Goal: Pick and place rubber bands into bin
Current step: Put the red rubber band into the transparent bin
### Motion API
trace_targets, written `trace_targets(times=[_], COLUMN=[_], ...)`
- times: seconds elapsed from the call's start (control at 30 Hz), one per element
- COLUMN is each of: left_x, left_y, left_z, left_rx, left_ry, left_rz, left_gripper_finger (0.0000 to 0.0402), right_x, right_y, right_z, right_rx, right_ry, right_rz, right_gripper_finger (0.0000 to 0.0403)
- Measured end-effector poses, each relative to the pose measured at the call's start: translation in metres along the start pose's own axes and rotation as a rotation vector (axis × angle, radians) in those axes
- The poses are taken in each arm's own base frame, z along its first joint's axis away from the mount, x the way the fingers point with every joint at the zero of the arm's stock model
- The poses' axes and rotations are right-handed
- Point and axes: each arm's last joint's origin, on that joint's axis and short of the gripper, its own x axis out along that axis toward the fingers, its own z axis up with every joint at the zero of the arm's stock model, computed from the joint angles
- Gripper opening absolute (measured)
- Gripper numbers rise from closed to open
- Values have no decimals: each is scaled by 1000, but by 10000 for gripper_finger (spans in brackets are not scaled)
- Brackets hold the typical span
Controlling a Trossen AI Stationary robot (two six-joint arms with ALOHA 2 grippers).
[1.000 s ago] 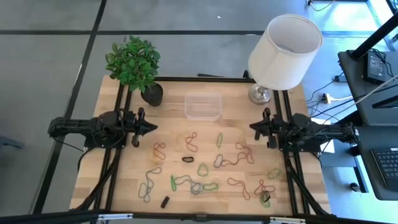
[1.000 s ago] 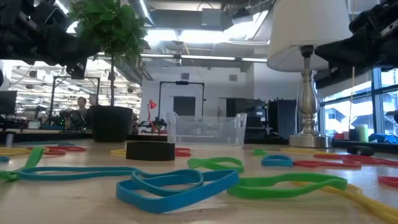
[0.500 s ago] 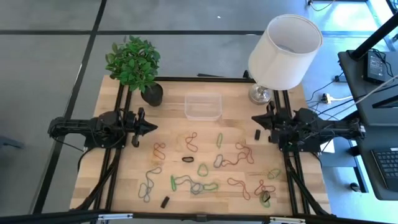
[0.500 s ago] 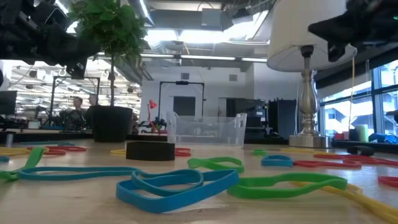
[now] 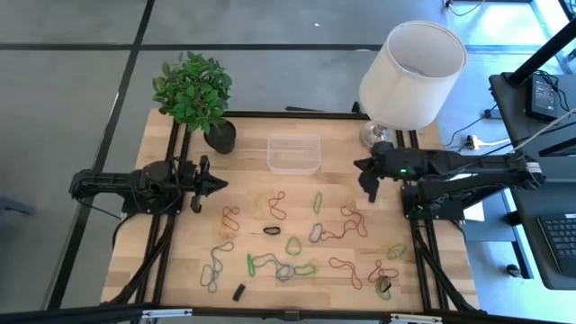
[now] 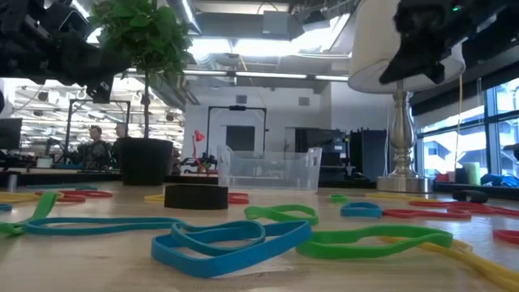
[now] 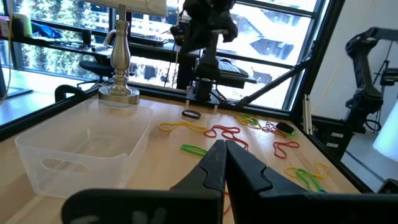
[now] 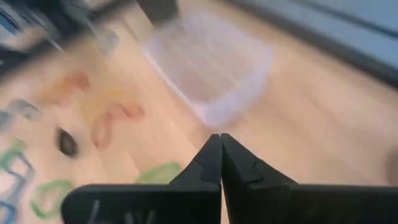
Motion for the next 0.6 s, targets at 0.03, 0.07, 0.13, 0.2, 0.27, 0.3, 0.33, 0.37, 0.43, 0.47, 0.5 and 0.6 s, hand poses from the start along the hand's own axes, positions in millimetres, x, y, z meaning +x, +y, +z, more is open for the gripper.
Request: trace_targets(times=[0.03,0.07,0.13,0.2,0.27,0.3,0.33,0.37,0.43,0.47,0.5,0.6], left_x=[0,0,0,0,0,0,0,0,0,0,0,0], left_y=[0,0,0,0,0,0,0,0,0,0,0,0], left_z=[0,0,0,0,0,0,0,0,0,0,0,0], left_rx=[0,0,0,0,0,0,0,0,0,0,0,0], left_ry=[0,1,1,0,0,0,0,0,0,0,0,0], left_rz=[0,0,0,0,0,1,0,0,0,0,0,0], left_gripper_finger=[4,4,4,4,4,4,4,4,4,4,4,4], right_x=[4,8,15,22,28,30,32,34,38,40,41,46], right_y=[2,4,8,11,13,14,15,15,16,17,18,19], right_z=[1,2,3,2,-1,-2,-4,-7,-13,-17,-21,-34], right_rx=[12,24,42,49,59,73,91,115,160,183,204,238], right_ry=[41,83,155,238,330,379,434,487,586,623,661,753], right_rz=[-27,-52,-91,-135,-170,-186,-199,-208,-216,-208,-201,-189], right_gripper_finger=[2,4,7,9,10,10,10,11,11,11,11,12])
